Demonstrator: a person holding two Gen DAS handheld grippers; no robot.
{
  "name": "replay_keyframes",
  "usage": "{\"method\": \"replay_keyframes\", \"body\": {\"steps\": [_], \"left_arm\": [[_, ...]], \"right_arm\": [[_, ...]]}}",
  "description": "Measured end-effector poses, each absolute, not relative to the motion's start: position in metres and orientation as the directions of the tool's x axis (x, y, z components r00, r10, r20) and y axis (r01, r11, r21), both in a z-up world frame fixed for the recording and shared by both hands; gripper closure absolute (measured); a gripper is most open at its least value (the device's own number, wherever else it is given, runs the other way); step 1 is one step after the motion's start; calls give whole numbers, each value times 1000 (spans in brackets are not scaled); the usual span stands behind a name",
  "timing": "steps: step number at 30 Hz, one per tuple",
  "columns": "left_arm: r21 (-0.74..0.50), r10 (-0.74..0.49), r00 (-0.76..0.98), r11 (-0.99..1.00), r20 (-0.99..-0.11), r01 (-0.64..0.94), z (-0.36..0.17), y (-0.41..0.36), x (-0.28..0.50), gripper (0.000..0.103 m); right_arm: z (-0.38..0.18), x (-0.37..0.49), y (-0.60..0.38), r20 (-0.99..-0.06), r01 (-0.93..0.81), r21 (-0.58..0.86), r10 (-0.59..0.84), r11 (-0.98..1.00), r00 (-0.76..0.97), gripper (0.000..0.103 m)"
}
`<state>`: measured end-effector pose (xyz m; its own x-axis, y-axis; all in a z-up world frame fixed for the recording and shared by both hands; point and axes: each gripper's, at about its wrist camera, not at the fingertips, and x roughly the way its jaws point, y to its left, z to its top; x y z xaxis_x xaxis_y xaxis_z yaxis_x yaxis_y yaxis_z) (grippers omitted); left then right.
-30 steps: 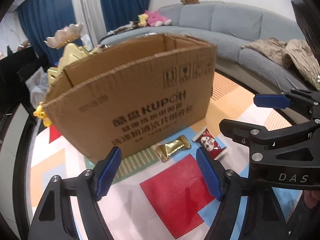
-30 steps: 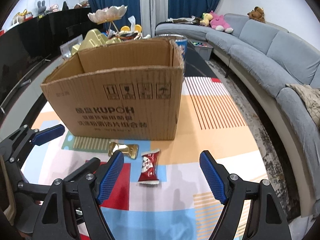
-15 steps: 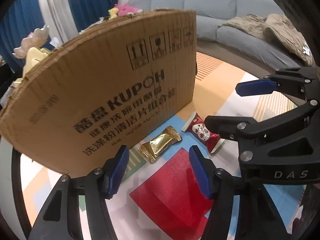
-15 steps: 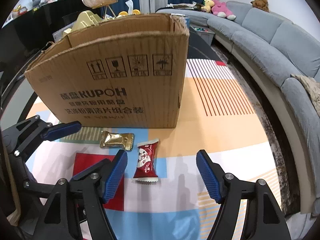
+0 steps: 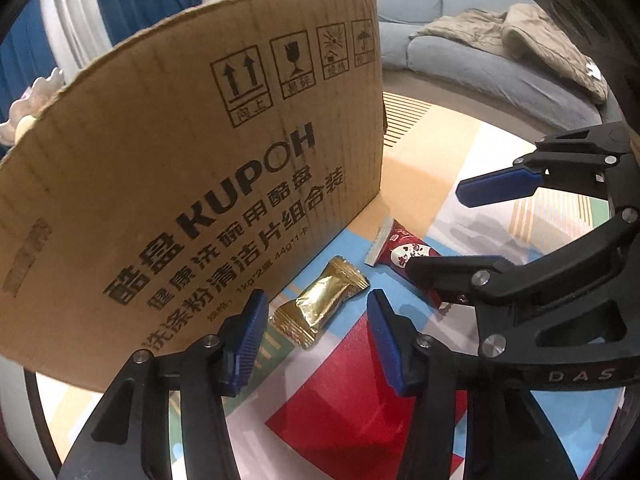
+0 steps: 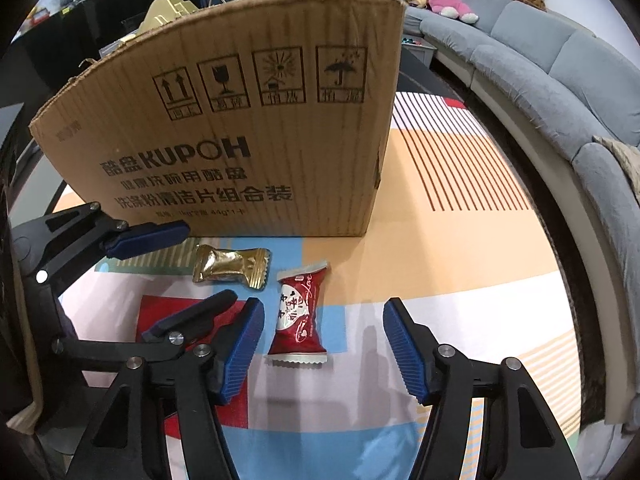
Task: Organize snacks
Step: 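Grasp the gold foil snack with the left tool while the right tool grasps the red-white snack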
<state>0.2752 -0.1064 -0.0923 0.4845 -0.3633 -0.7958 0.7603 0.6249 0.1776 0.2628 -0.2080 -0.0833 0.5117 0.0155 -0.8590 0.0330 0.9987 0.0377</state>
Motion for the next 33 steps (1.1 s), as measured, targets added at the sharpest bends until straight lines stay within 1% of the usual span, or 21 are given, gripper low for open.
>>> {"method": "replay_keyframes", "body": {"steps": [7,12,15,16,22,24,26,27,29,30,33], "left_arm": [[165,-369,455,602,-810,781,-104,-115,283,57],[150,-388,451,601,-804,785,-105,-118,286,60],[133,-406,437,592,-802,795,-105,-117,284,70],[131,-414,433,585,-801,800,-106,-117,282,73],[112,-424,431,597,-796,794,-107,-117,282,75],[114,-424,434,598,-794,793,-107,-114,281,76],[117,-423,435,598,-795,793,-106,-112,280,77],[118,-421,437,599,-795,792,-107,-111,278,77],[117,-418,439,604,-796,788,-108,-110,275,78],[118,-417,440,606,-795,786,-108,-111,274,78],[129,-411,449,607,-793,784,-108,-110,269,79]], "right_arm": [[-94,272,-210,-872,38,57,31,998,488,46],[-96,275,-214,-872,42,75,45,996,487,46],[-99,280,-221,-874,44,95,62,994,481,47],[-101,282,-223,-876,46,103,69,994,478,48],[-104,286,-232,-873,44,99,65,994,483,52],[-105,285,-233,-872,43,83,52,996,488,55],[-104,283,-226,-871,41,70,41,997,490,64],[-103,283,-226,-870,39,70,42,997,491,67],[-103,281,-224,-870,38,74,46,997,491,77],[-102,284,-225,-870,37,76,48,996,491,79],[-102,285,-224,-870,35,76,49,996,491,80]]}}
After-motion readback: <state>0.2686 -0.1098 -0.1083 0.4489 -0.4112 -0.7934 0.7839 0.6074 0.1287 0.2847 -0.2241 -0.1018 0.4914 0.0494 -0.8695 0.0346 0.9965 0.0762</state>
